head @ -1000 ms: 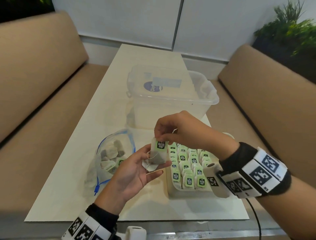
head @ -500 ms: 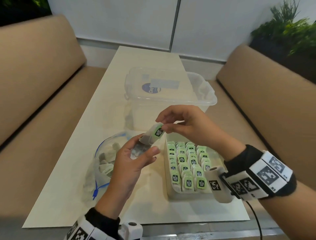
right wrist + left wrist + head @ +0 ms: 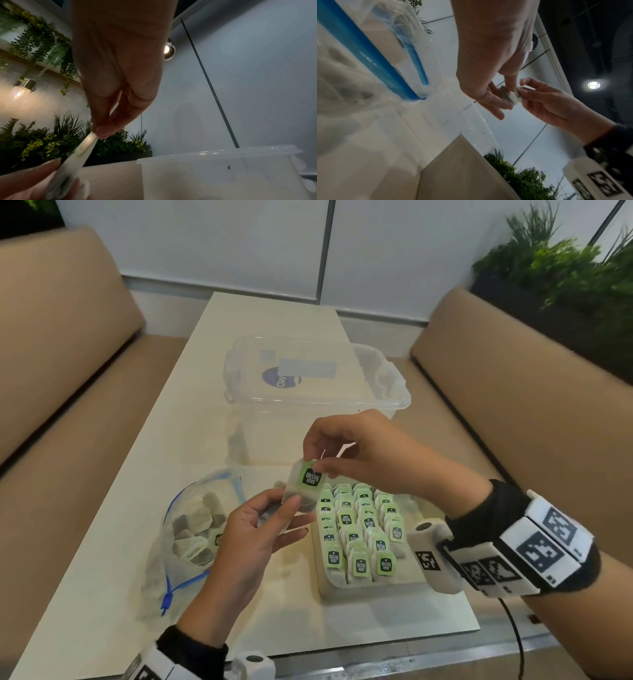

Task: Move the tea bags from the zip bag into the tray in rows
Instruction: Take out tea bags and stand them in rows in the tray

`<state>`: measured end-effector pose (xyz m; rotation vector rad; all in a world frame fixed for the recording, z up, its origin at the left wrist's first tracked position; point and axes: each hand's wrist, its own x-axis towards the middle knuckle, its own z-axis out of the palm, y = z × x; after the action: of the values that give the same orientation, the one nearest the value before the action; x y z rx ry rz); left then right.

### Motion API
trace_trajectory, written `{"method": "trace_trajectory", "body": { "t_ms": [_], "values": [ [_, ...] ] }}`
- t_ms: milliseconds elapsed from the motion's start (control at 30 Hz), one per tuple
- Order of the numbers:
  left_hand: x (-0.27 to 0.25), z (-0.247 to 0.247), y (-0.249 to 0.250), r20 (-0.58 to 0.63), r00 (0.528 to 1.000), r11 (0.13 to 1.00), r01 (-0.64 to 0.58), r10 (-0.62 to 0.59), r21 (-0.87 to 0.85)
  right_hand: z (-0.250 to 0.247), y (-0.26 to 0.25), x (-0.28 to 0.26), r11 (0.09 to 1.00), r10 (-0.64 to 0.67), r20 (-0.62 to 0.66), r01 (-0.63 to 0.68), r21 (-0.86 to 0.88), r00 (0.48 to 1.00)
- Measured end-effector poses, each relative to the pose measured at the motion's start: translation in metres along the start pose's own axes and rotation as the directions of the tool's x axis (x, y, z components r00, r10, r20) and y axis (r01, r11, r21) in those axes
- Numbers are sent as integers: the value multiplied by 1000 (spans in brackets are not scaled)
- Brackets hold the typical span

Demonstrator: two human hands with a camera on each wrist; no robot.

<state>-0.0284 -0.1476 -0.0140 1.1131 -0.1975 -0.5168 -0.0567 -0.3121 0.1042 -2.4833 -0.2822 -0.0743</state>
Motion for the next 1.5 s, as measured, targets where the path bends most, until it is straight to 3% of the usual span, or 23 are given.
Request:
{"method": "trace_trajectory", "body": {
  "t_ms": [100, 167, 233, 300, 367, 433, 633, 867, 1133, 1200, 1267, 1333, 1400, 1500],
  "values": [
    [4, -10, -2, -26, 999, 999, 36, -36, 4, -16, 9, -14, 993, 66, 70, -58, -100, 995],
    [7, -21, -5, -62, 997, 999, 40, -38, 23, -26, 22, -26, 965, 187, 213, -139, -221, 959],
    [9, -31, -8, -79, 996, 998, 41, -38, 37, -29, 42, -39, 890, 370, 361, -215, -401, 856],
    [10, -39, -10, -74, 997, 998, 41, -38, 48, -27, 65, -50, 827, 509, 482, -251, -503, 713],
    [10, -44, -11, -59, 997, 997, 47, -44, 56, -21, 85, -57, 807, 571, 571, -273, -524, 590],
    [9, -48, -12, -46, 998, 997, 49, -46, 67, -13, 103, -60, 794, 597, 614, -275, -542, 516],
    [7, -51, -11, -46, 997, 995, 58, -55, 79, 2, 132, -53, 766, 632, 618, -261, -587, 467],
    [9, -46, -10, -47, 995, 995, 89, -87, 44, 1, 134, -48, 756, 638, 597, -246, -607, 487],
    [7, -29, -4, 17, 987, 971, 159, -159, -176, 7, 138, -49, 736, 630, 571, -170, -655, 526],
    [7, -27, -2, 35, 983, 955, 182, -179, -232, 5, 131, -46, 728, 608, 530, -149, -669, 592],
    [7, -25, 0, 42, 980, 937, 199, -196, -288, 4, 115, -40, 757, 493, 420, -138, -639, 762],
    [7, -22, 2, 45, 976, 917, 217, -215, -335, 13, 88, -32, 864, 261, 238, -117, -489, 935],
    [7, -16, 2, 43, 972, 908, 232, -232, -348, 32, 54, -23, 971, 30, 126, 1, -238, 992],
    [6, -11, 3, 62, 965, 897, 261, -256, -358, 67, 26, -13, 980, -137, 63, 144, -140, 989]
  ]
}}
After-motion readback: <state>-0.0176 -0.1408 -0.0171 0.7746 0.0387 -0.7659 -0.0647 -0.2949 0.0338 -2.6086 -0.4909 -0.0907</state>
